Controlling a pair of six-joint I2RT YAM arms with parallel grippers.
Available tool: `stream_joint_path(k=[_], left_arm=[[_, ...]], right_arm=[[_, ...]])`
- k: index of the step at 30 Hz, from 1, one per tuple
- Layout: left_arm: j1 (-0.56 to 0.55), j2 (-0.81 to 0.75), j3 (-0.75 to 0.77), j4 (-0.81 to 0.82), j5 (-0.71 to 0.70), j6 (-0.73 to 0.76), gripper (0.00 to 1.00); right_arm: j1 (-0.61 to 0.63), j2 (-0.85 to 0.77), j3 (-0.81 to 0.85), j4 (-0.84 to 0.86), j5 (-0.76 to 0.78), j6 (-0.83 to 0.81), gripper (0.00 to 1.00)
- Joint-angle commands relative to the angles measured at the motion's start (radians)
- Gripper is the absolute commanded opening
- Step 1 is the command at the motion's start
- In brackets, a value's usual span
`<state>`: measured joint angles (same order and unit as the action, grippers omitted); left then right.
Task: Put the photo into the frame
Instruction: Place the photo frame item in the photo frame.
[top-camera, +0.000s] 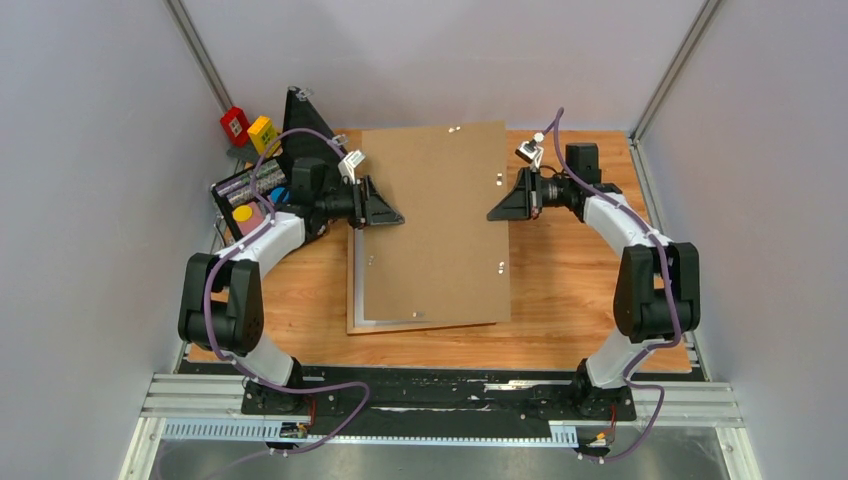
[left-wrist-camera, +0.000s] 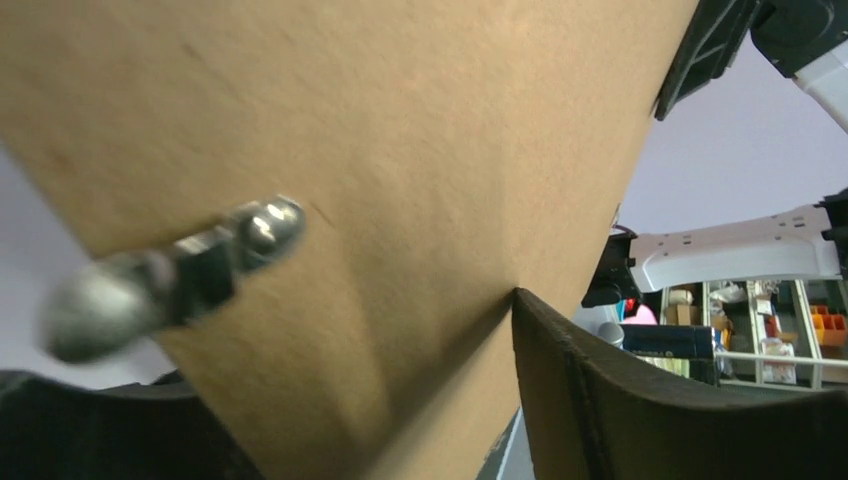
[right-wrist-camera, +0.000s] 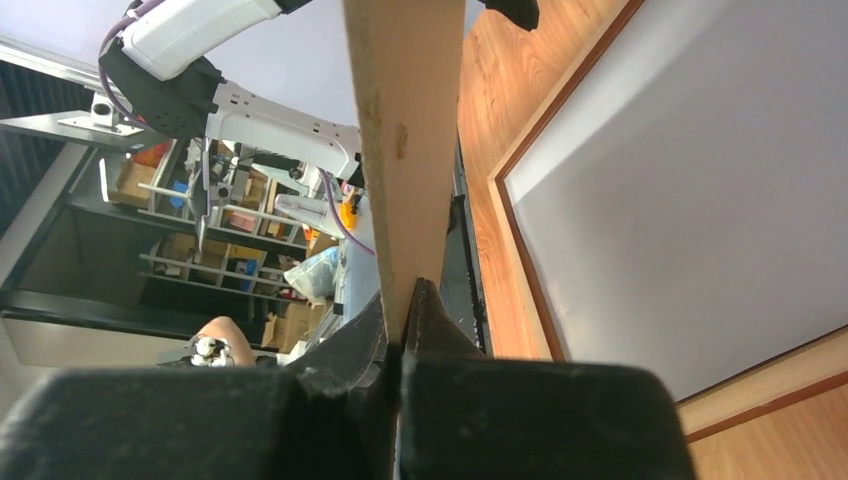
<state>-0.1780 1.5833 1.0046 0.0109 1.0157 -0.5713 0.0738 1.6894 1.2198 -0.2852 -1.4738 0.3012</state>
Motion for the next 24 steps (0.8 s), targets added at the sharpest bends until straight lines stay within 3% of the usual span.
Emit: stream_joint_path(k=[1,10,24], left_arm=[[0.003,-0.045,0.035,-0.074,-0.074,0.080,0.73],[0.062,-0.085,0.037,-0.149,-0.173,0.136,0.99],[0.067,-0.033,0.169,-0.299,-0.221,0.164,1.00]], right_arm=[[0.009,0.003,-0.036,0.192,-0.122,0.166,0.00],[0.009,0.010,-0.107,0.266,-0.139,0.209,0.00],[0.004,0.029,-0.116,0.274,-0.131,0.217,0.00]])
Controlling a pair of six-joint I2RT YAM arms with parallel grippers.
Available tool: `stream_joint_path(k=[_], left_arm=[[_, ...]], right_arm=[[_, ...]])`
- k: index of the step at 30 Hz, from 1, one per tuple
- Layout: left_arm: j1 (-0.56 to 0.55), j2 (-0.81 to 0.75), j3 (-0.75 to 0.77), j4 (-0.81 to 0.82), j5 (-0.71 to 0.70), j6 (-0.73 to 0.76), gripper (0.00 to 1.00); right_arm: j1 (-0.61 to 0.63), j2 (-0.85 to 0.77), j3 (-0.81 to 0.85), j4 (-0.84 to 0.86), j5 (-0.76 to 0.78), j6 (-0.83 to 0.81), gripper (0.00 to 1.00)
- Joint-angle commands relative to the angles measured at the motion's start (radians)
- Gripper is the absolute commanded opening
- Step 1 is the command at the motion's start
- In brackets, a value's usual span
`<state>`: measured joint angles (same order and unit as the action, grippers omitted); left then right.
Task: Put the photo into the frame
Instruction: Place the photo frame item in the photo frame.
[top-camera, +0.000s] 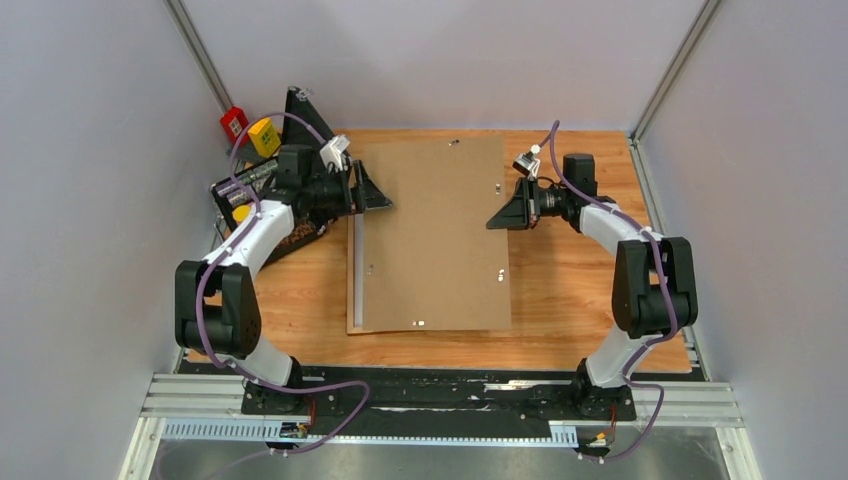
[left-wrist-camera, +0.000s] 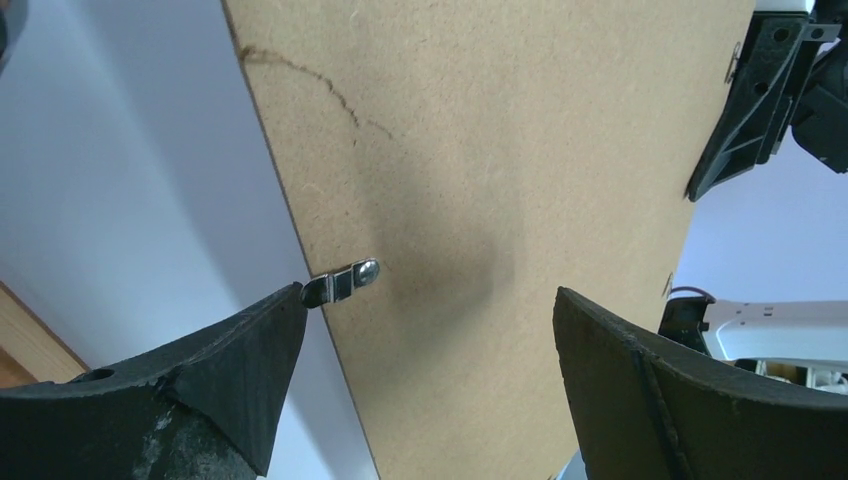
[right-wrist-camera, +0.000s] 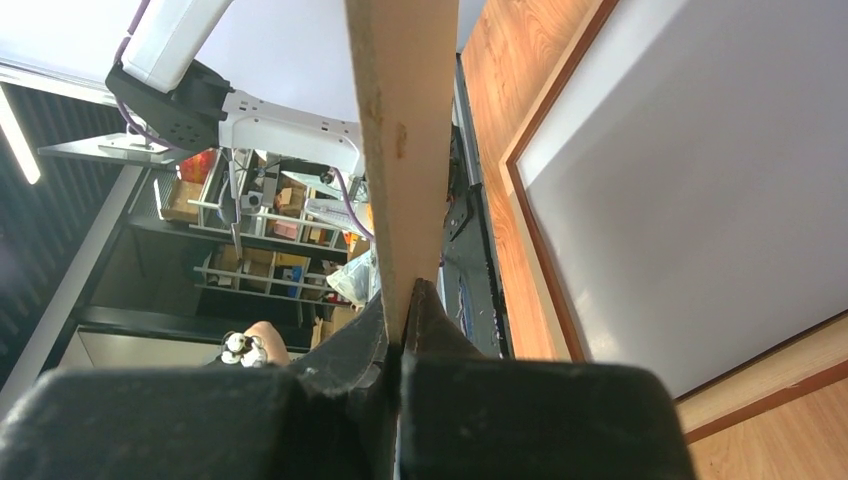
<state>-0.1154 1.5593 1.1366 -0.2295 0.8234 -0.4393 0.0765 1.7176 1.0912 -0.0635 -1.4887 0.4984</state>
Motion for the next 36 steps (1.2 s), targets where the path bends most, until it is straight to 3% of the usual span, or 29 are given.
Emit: stream_joint_path(k=[1,9,21,36], left_arm=[[0.005,-0.017,0.043,-0.067,-0.045,0.042,1.00],[-0.001,-0.020,0.112,-0.167,-0.142,0.098,1.00],[-0.110,-0.036,0.204,-0.309,-0.367,0.176,1.00],[-0.200,-0.027,0.268,-0.362,-0.469,0.214,1.00]], right_arm=[[0.001,0.004,0.013,0.052,-0.116,0.020,0.00],[0.001,0.010,0.012,0.050,-0.113,0.016,0.00],[-0.003,0.008,0.013,0.048,-0.103,0.013,0.00],[-0.006,0.008,0.013,0.041,-0.096,0.006,0.00]])
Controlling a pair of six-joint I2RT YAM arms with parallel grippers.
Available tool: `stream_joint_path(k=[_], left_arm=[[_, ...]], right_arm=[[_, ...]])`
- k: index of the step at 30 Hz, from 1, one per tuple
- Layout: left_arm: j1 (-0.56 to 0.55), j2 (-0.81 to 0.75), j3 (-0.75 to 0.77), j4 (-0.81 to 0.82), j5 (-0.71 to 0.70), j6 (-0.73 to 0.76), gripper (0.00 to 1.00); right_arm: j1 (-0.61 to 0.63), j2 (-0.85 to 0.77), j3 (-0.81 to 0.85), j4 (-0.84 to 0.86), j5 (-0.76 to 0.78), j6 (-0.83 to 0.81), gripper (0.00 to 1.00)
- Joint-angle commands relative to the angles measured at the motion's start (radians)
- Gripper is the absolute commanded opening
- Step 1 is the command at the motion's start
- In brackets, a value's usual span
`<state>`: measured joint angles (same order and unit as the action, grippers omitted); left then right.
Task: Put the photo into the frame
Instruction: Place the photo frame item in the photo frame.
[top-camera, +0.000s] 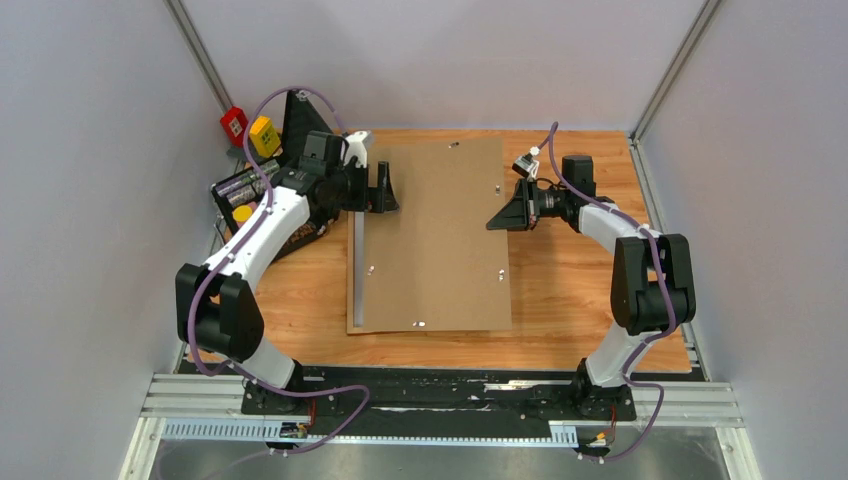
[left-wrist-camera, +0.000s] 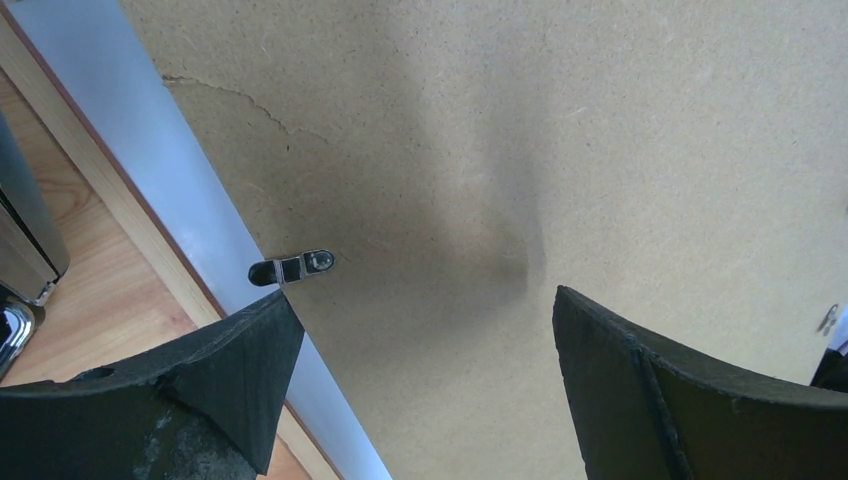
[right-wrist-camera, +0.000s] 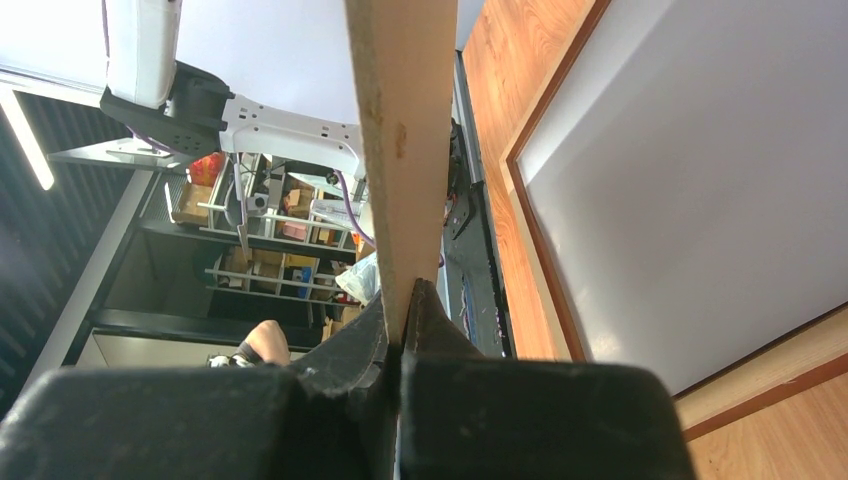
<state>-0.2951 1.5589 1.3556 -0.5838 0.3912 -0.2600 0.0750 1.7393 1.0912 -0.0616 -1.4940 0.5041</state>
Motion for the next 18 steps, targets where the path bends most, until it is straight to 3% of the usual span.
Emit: stream_joint_path(k=[1,18], left_arm=[[-0.022,-0.023,0.056,-0.010,-0.040,0.036,1.00],[-0.055,0.061,0.142,-0.011,-0.112,0.094,1.00]], right_arm=[[-0.004,-0.014,0.012,0.038,-0.091,-0.001,0.00],[-0.003,-0.011,0.009,0.022,-0.097,-0.017,0.00]])
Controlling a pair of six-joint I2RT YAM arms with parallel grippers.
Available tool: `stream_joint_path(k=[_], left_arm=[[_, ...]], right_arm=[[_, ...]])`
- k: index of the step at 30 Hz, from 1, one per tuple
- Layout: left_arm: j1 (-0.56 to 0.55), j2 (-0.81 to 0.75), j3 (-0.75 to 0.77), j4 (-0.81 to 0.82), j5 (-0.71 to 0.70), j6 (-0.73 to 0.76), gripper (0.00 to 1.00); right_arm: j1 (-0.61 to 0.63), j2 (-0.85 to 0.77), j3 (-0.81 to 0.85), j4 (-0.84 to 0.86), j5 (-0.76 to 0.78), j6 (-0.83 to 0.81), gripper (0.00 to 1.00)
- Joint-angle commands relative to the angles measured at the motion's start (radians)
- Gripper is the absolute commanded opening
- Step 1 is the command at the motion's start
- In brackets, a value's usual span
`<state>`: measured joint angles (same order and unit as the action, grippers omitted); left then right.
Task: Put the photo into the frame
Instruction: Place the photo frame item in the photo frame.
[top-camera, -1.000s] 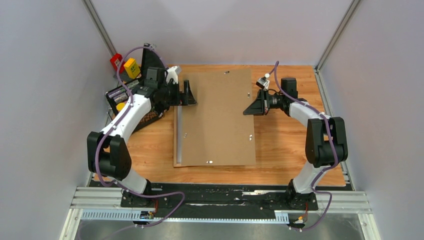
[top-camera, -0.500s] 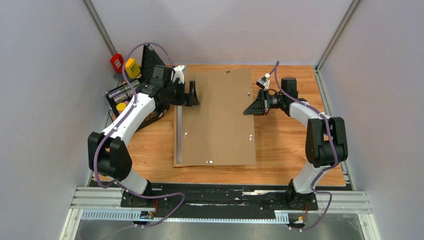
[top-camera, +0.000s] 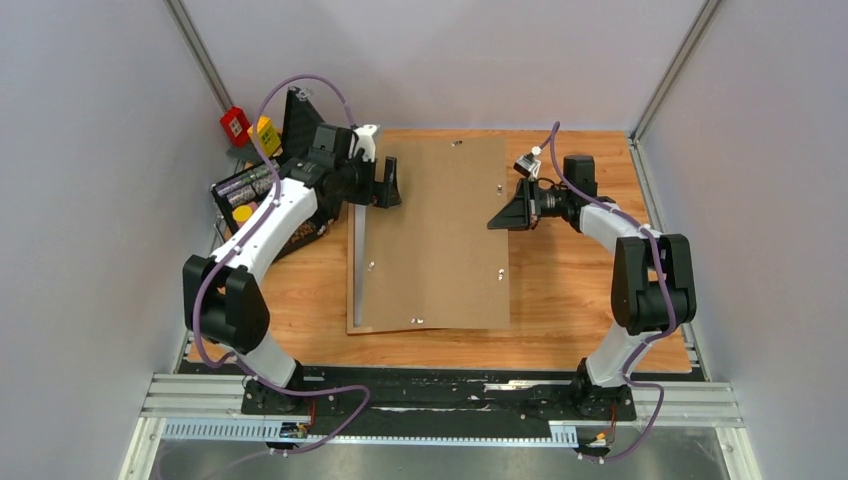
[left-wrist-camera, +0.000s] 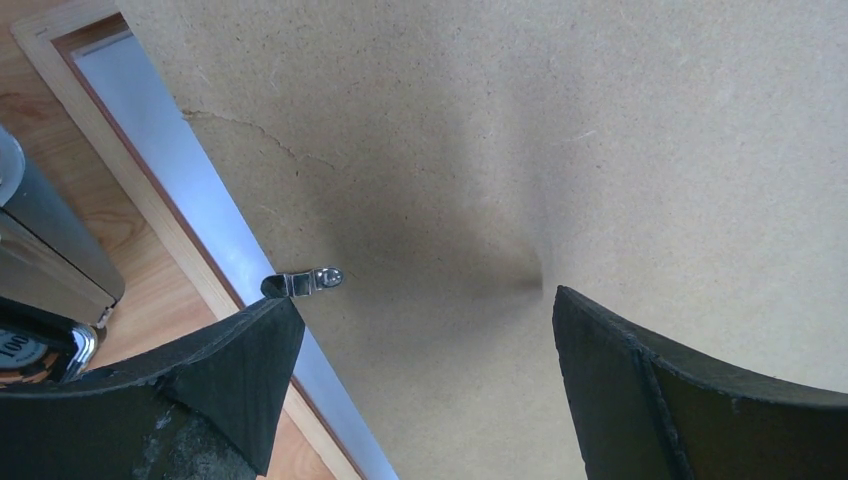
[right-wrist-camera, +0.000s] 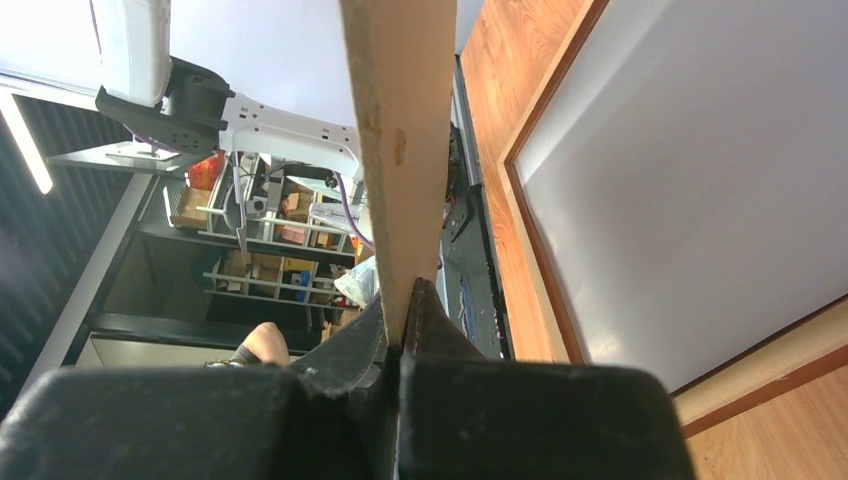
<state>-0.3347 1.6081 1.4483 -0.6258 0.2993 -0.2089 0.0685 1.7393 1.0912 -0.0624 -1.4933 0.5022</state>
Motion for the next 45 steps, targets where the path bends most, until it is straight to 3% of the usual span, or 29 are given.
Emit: stream_joint_path(k=[1,13,28,38,45], left_arm=[[-0.018,0.015,0.051,0.032,-0.024,0.048,1.00],[-0.038,0.060,0.098,0.055,-0.113,0.102,1.00],[-0.065,0.086,0.113,0.081,-0.119,0.121,1.00],[-0.065,0.062,0.138,0.029,-0.285,0.126,1.00],[-0.063,0.007,0.107,0.008,-0.309,0.151,1.00]], right_arm=[[0.005,-0.009,0.009,0.022,-0.098,-0.016,0.00],[0.005,0.000,0.007,0.016,-0.110,-0.025,0.00],[0.009,0.005,0.007,0.011,-0.113,-0.032,0.00],[-0.001,0.009,0.003,0.006,-0.086,-0.036,0.00],[-0.008,0.012,0.003,0.007,-0.083,-0.028,0.00]])
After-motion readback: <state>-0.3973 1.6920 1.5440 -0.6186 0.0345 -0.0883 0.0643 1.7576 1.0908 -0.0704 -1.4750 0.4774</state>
